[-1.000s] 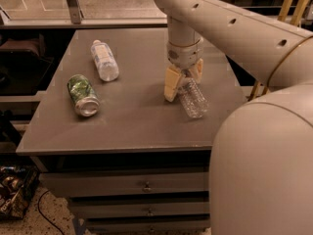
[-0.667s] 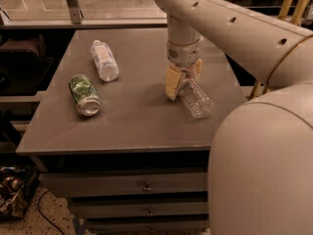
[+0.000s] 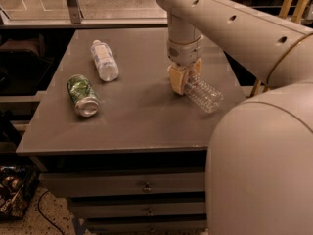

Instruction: Place water bottle upright

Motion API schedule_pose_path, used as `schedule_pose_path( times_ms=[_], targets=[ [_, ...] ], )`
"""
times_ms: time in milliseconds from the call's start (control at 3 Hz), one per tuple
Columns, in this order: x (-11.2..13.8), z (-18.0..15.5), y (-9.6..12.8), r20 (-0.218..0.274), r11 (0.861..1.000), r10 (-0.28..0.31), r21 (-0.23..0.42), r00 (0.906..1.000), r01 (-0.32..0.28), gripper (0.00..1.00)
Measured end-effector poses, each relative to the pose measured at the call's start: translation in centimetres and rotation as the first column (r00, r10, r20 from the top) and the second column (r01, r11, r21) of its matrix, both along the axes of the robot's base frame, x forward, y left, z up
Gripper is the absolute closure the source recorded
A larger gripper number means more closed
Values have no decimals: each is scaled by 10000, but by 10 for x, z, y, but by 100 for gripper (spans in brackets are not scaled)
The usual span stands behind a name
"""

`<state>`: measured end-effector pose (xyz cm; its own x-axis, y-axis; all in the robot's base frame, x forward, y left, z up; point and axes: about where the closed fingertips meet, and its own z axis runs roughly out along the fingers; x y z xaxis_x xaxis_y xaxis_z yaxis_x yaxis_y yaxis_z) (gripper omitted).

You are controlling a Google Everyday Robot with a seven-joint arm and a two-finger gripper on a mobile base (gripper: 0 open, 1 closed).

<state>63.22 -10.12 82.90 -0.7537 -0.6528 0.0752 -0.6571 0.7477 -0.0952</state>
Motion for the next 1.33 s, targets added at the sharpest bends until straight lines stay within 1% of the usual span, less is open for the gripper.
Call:
schedule_pose_path(
  times_ms=[333, 667, 1000, 1333],
  targets=[
    [1, 46, 14, 1116, 9849, 750, 1469, 9909, -911, 100],
    [-1, 122, 30, 2839, 9192, 1560, 3087, 9461, -2443, 100],
    [-4, 173, 34, 3972, 8380, 1707, 4228, 9017, -3449, 100],
    [-4, 179, 40, 4082, 8229, 1706, 4417, 8968, -3575, 100]
  ],
)
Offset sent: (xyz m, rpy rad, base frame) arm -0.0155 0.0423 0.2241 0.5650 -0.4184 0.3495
